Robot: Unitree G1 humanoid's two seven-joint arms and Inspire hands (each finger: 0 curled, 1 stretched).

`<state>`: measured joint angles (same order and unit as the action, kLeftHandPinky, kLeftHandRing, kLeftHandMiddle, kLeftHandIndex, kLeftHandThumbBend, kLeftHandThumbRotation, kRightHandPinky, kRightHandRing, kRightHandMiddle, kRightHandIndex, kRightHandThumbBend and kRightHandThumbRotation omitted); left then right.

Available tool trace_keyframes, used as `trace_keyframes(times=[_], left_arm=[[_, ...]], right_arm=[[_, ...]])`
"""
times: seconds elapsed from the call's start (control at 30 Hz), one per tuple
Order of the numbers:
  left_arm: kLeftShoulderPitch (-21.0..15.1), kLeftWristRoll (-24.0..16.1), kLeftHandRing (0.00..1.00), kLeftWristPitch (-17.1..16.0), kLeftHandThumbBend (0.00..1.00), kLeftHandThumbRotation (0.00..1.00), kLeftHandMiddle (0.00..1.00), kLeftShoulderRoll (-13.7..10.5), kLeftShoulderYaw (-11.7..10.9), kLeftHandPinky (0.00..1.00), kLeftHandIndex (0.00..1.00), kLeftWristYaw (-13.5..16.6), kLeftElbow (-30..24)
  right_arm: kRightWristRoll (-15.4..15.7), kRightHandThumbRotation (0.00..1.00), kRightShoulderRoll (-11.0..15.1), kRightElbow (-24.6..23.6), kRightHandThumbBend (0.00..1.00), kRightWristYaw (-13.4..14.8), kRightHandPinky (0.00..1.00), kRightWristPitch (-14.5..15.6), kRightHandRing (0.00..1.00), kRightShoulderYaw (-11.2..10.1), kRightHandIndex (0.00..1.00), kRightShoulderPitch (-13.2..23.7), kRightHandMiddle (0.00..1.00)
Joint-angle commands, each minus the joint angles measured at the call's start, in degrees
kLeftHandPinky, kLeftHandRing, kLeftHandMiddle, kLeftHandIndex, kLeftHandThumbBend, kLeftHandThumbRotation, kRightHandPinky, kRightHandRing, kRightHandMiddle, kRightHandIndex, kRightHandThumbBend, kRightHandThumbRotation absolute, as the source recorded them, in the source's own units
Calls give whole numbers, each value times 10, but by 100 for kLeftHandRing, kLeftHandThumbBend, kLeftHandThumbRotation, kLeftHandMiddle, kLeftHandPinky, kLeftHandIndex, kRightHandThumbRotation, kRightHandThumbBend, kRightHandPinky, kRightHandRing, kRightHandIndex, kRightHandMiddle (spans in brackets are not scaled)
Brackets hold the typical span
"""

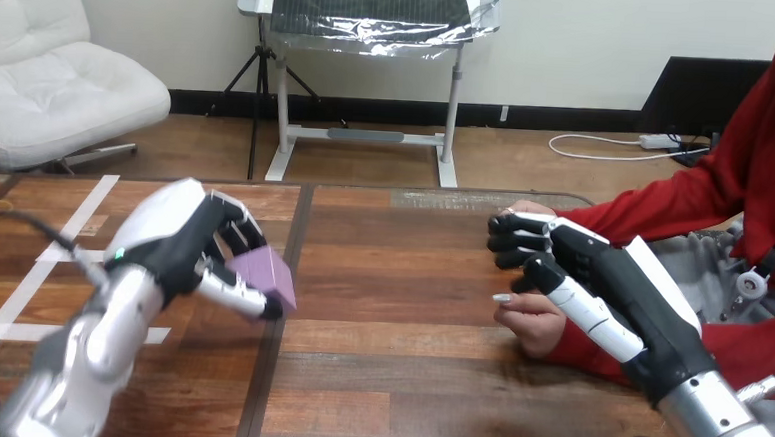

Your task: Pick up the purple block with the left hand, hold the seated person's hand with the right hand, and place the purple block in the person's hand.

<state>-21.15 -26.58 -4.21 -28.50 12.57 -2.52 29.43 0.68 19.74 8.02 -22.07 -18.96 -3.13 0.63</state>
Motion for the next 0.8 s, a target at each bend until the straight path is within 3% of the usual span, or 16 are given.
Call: trace_keyframes(times=[0.0, 0.3, 0.43, 0.77], left_arm=[[46, 54, 37, 7, 65, 0, 42, -6, -108, 34, 43, 20, -270], [77, 63, 35, 4, 66, 0, 41, 1, -129, 31, 42, 37, -294], [82, 67, 35, -2, 66, 0, 41, 4, -136, 31, 42, 48, -284], [79, 68, 38, -22, 66, 0, 42, 5, -140, 35, 42, 74, -241]], right_arm=[[51, 84, 74, 113, 74, 45, 63, -83, 75, -31, 79, 188, 78], [94, 74, 110, 155, 76, 56, 66, -82, 79, -16, 82, 215, 82], [115, 71, 126, 181, 77, 60, 66, -96, 80, -7, 82, 229, 83], [130, 62, 141, 235, 81, 61, 64, -122, 79, 0, 82, 257, 82]])
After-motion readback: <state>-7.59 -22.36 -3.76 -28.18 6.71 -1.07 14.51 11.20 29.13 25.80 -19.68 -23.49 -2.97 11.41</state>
